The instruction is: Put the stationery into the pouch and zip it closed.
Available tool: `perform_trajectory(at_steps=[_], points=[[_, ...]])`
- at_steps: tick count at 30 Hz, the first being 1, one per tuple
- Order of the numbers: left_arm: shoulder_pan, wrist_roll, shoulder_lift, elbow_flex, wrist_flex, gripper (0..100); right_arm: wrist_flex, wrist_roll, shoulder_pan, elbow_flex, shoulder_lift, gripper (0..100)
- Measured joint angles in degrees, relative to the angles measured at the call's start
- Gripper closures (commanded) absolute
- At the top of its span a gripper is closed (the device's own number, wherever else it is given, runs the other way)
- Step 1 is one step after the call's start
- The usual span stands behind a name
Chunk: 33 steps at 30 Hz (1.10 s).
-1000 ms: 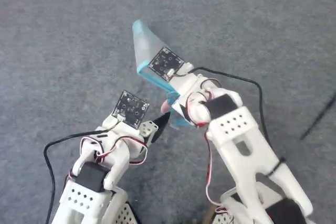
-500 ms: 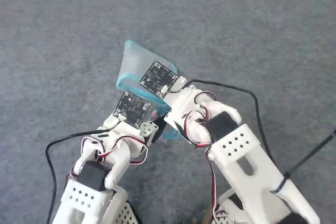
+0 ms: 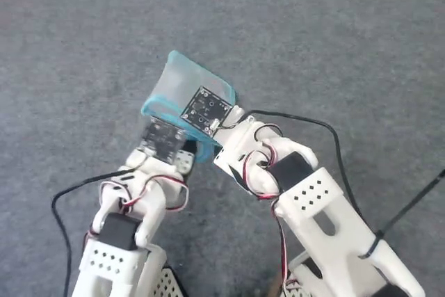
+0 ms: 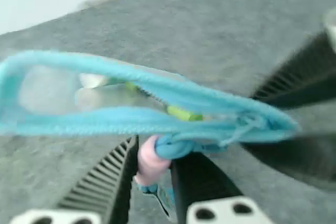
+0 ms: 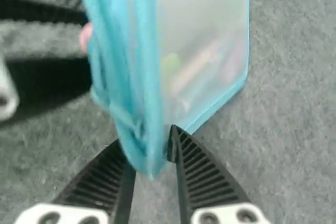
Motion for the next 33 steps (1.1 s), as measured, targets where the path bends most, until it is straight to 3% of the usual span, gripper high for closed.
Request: perform_trajectory(at_steps=[5, 16, 23, 29, 33], points=[[-5.0, 0.0, 0.0, 0.0, -0.9, 99, -1.6, 0.4, 0.0, 1.0, -0.4, 99.1], [-6.0, -1.2, 0.0, 0.0, -0.9, 99, -2.7, 2.1, 3.6, 2.7, -0.5, 99.0], [-0.2, -2.8, 0.0, 0.0, 1.8, 99, -5.6, 0.4, 0.7, 3.3, -0.2, 98.6], [0.7, -2.8, 0.0, 0.0, 1.8, 99, -8.1, -0.1, -1.2, 3.3, -0.1, 85.7], [0.9, -2.7, 0.0, 0.0, 1.8, 99, -8.2, -0.1, -2.9, 3.3, -0.1, 85.3]])
